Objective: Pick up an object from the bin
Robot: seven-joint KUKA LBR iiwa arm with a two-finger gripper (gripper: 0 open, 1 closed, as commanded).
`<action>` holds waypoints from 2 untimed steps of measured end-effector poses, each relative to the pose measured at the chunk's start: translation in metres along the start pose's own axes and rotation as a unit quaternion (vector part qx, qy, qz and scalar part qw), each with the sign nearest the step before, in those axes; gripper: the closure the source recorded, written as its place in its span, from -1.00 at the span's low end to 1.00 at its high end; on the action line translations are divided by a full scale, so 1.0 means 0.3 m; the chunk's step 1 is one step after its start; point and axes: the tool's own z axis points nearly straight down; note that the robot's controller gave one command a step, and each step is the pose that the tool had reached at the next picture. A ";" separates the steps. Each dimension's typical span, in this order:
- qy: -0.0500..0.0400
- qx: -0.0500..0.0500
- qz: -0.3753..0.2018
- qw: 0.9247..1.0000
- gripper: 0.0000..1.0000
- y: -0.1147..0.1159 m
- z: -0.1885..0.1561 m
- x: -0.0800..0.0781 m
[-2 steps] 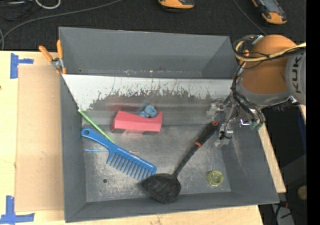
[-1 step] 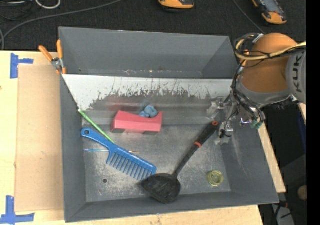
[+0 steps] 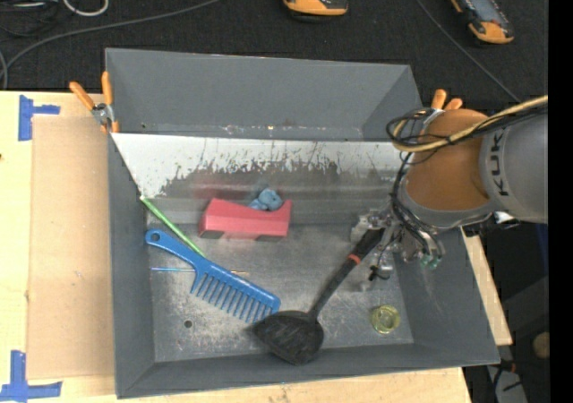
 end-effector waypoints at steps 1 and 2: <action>-0.007 0.000 0.017 1.000 1.00 0.055 0.057 -0.075; -0.007 0.000 0.016 1.000 1.00 0.055 0.057 -0.075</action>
Offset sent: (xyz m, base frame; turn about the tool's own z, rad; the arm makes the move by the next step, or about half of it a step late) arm 0.0000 0.0000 0.0000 0.0000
